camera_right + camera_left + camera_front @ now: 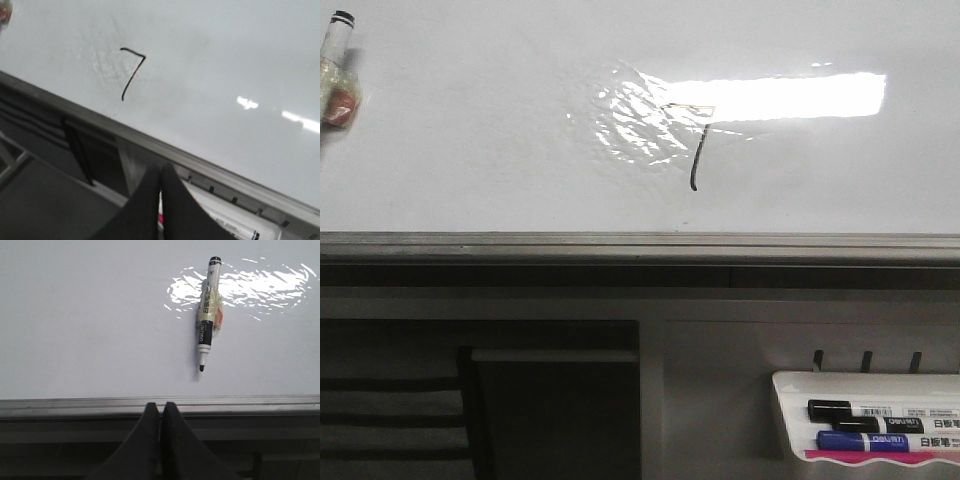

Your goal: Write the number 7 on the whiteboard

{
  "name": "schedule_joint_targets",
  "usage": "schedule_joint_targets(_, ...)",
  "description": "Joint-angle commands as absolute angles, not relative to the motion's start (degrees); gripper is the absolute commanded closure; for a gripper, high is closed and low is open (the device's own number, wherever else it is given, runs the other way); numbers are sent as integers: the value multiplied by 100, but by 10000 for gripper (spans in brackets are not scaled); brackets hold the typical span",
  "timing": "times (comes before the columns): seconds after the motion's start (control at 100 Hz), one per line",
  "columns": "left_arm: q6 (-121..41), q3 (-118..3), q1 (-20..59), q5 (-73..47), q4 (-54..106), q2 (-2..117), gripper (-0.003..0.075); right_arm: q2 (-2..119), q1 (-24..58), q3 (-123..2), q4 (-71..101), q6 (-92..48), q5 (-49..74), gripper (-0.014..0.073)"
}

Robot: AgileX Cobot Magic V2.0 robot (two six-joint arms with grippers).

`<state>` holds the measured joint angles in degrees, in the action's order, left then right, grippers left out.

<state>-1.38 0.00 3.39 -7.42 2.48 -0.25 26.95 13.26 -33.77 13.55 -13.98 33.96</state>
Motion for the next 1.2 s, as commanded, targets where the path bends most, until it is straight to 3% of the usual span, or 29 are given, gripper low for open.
schedule_joint_targets(0.0, -129, 191, 329, -296, 312, -197, 741, 2112, 900, -3134, 1367, -1460, 2595, 665)
schedule_joint_targets(0.21, -129, 191, 329, -296, 312, -197, 741, 635, -200, -1446, 1355, -1460, 827, 665)
schedule_joint_targets(0.34, -129, 191, 329, -296, 312, -197, 741, 148, -396, -539, 1365, -1450, 0, 665)
schedule_joint_targets(0.58, -129, 191, 329, -296, 312, -197, 741, -174, -365, 238, 1365, -1450, -244, 665)
schedule_joint_targets(1.07, -129, 191, 329, -296, 312, -197, 741, -163, 21, 225, 1250, -1422, -290, 665)
schedule_joint_targets(1.19, -129, 191, 329, -296, 312, -197, 741, -163, 21, 225, -419, 0, -344, 665)
